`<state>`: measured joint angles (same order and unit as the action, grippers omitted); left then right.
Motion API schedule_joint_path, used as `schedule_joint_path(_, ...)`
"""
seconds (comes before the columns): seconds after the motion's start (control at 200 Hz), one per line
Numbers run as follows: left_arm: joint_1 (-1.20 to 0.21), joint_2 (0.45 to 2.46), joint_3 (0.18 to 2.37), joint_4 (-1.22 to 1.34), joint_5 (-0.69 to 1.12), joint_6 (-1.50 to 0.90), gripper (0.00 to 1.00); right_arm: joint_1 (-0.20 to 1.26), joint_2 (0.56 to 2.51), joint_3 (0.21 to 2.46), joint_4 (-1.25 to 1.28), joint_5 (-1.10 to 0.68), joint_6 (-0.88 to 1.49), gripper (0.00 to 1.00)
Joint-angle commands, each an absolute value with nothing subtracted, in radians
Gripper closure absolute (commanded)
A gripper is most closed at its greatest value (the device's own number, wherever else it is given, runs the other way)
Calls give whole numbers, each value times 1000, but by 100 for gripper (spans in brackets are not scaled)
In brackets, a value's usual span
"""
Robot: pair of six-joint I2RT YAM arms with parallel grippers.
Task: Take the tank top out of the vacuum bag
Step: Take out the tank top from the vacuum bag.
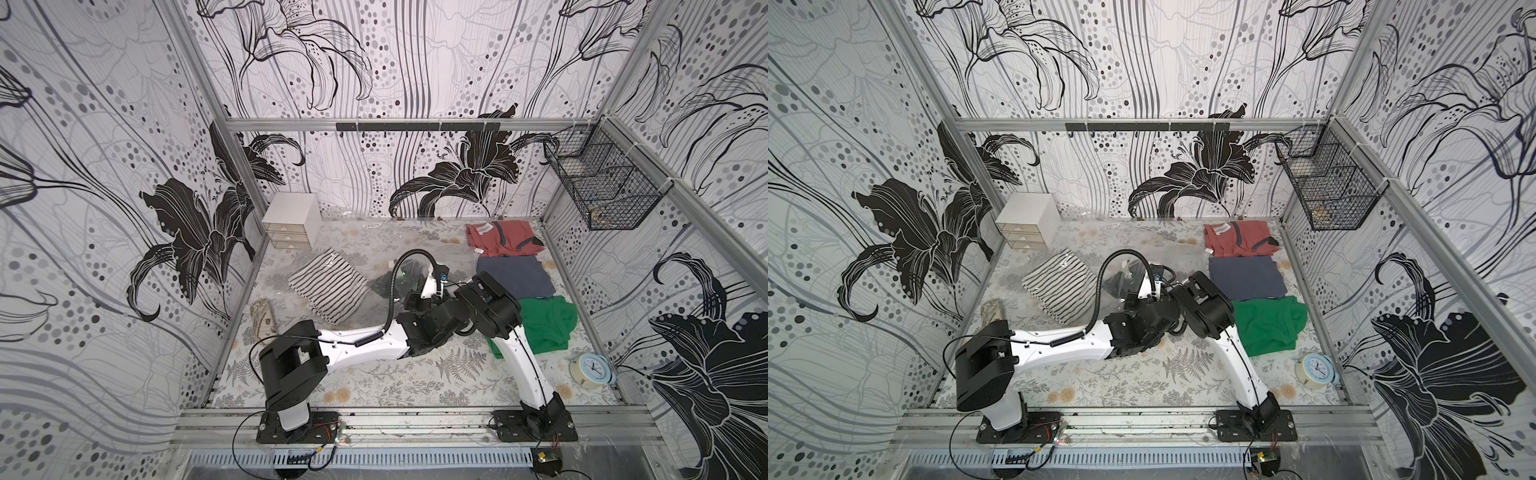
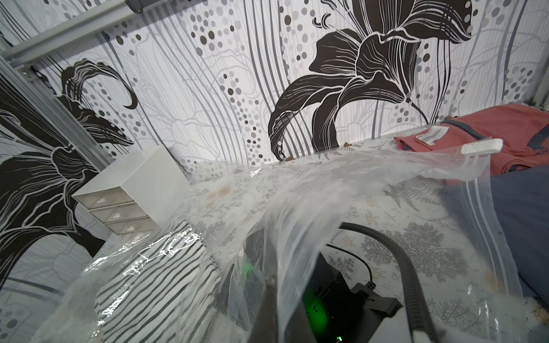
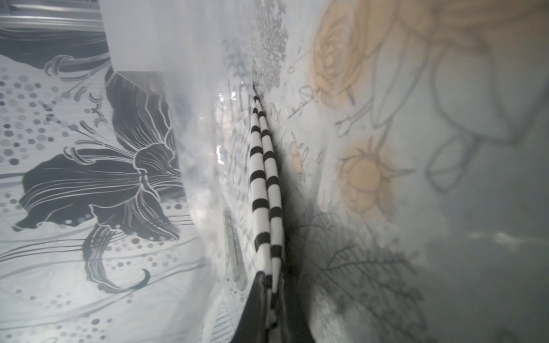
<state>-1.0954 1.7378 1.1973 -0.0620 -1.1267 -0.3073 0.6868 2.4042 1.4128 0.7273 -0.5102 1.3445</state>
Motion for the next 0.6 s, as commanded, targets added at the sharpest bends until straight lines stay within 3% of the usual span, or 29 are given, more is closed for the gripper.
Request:
schedule_joint_path(0.0,-1065,1754,1180,-169,-1060,-386,100,718,2361,1404,604,-528,1262,100)
schedule_joint_path(0.441,-1099,1646,1165,-236,-1151,-329,100,700,2332,1439,507,-640,1220,100)
schedule_joint_path(0.596,-1106,1693,1260,-451,-1180,-443,100,694,2305,1434,498,-681,1239,100)
